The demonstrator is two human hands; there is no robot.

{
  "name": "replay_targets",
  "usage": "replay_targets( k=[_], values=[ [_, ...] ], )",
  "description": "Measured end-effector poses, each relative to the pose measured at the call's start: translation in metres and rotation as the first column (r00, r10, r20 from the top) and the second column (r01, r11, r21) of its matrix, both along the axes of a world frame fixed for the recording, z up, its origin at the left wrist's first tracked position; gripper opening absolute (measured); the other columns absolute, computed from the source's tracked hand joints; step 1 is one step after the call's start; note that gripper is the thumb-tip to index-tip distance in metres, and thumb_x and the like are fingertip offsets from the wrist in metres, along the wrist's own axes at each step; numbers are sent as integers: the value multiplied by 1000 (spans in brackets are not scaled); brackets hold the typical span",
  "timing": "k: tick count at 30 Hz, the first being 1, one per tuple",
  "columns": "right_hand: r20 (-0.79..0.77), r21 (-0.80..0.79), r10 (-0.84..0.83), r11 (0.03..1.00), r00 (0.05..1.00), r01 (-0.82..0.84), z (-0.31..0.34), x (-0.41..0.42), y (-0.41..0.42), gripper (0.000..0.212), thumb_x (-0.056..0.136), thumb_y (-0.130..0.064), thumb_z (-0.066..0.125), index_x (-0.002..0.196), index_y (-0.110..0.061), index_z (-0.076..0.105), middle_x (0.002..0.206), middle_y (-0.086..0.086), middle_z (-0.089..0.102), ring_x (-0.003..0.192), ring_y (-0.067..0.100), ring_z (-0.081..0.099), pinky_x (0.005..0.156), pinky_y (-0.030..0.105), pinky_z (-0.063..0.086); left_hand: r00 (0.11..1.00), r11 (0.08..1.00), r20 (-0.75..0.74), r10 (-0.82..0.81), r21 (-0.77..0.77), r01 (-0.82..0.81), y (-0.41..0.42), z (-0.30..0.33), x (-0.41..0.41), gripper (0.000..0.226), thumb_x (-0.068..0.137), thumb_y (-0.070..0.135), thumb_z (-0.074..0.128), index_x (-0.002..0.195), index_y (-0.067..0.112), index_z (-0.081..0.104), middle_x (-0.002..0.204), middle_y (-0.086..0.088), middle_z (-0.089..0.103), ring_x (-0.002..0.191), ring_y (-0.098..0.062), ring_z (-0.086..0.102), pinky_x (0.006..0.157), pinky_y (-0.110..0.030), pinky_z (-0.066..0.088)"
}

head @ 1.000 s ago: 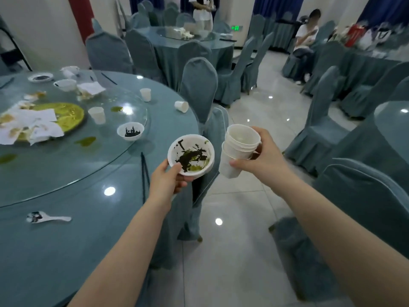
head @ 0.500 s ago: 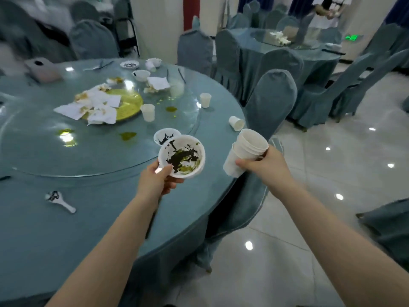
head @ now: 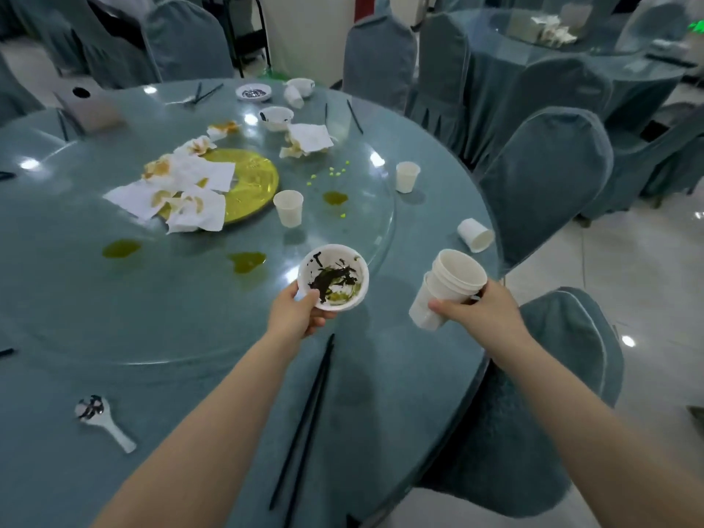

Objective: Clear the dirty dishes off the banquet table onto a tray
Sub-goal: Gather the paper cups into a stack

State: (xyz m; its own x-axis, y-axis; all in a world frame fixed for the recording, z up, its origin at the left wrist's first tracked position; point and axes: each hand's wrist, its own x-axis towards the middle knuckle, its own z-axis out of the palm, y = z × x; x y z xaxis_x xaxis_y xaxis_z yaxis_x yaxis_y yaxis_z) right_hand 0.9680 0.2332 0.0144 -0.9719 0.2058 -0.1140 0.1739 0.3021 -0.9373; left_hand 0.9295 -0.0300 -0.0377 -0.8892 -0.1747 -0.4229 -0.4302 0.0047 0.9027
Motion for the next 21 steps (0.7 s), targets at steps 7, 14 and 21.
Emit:
replay_targets(
  k=[7, 14, 21],
  values=[
    [84, -30, -8, 999, 996, 11, -22, -36, -10, 41, 66, -19, 84, 97, -38, 65, 95, -21, 70, 88, -5, 64, 75, 20, 48, 992, 975, 80, -100, -190, 114, -8, -28, -53, 23, 90, 15, 42, 104, 31, 49, 65, -9, 71, 36, -11, 56, 36, -19, 36],
    [86, -81, 26, 997, 996, -19, -36, -80, -26, 41, 67, -14, 83, 97, -35, 65, 93, -20, 71, 87, -5, 65, 75, 20, 48, 971, 962, 160, -177, -179, 205, -11, -34, -60, 19, 90, 15, 42, 106, 20, 52, 77, -9, 73, 58, -25, 70, 45, -27, 49],
    [14, -119, 149, 982, 989, -146, -32, -152, -71, 44, 67, -14, 84, 103, -30, 64, 99, -17, 71, 85, -7, 65, 65, 8, 49, 992, 984, 64, 106, -148, -95, -55, -1, -49, 21, 85, 11, 47, 89, 29, 56, 84, -5, 69, 57, -26, 70, 40, -21, 46]
  ],
)
